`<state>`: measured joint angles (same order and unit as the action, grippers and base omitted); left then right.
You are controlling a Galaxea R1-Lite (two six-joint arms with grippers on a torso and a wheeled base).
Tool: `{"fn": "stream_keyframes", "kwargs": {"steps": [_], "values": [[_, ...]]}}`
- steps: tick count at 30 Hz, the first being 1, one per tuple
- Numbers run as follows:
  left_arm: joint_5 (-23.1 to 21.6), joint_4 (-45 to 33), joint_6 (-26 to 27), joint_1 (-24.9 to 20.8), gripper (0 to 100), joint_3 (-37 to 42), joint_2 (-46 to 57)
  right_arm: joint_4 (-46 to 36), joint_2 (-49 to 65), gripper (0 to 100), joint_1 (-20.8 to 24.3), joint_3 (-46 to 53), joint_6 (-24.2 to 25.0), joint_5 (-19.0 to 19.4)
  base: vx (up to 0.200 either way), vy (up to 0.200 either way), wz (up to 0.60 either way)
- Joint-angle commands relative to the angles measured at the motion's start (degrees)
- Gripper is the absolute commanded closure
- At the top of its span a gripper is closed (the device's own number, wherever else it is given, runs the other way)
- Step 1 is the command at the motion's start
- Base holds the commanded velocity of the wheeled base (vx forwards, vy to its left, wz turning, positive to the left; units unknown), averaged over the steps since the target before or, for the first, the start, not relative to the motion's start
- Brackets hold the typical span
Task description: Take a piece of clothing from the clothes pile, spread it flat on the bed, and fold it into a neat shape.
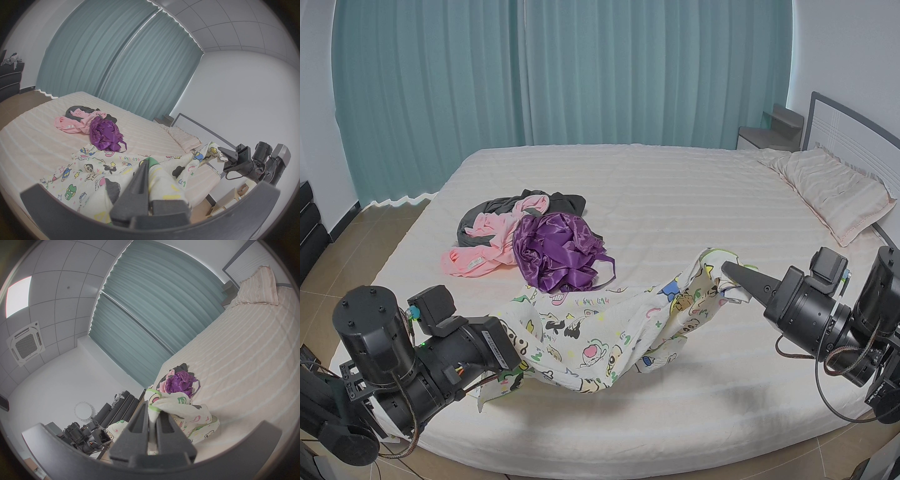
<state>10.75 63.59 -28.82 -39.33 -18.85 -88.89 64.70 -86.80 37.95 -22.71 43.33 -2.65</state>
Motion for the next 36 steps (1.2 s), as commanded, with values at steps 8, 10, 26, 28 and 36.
{"fn": "stream_keyframes", "kwargs": {"steps": [8, 10, 26, 28, 36], "values": [[0.0, 0.0, -0.1, 0.2, 100, 0.0, -0.2, 0.0, 0.2, 100, -0.9, -0.1, -0.1, 0.1, 0.0, -0.2, 0.0], [0.0, 0.0, -0.1, 0.2, 100, 0.0, -0.2, 0.1, 0.2, 100, -0.9, -0.1, -0.1, 0.0, 0.0, -0.2, 0.0], [0.0, 0.0, -0.1, 0.3, 100, 0.0, -0.2, 0.0, 0.4, 100, -1.2, -0.1, -0.1, 0.0, 0.0, -0.2, 0.0], [0.0, 0.0, -0.1, 0.2, 100, 0.0, -0.2, 0.0, 0.5, 100, -1.2, -0.1, -0.1, 0.0, 0.0, -0.2, 0.0], [0.0, 0.0, -0.1, 0.3, 100, 0.0, -0.2, 0.1, 0.5, 100, -1.7, -0.1, -0.2, 0.0, 0.0, -0.2, 0.0]]}}
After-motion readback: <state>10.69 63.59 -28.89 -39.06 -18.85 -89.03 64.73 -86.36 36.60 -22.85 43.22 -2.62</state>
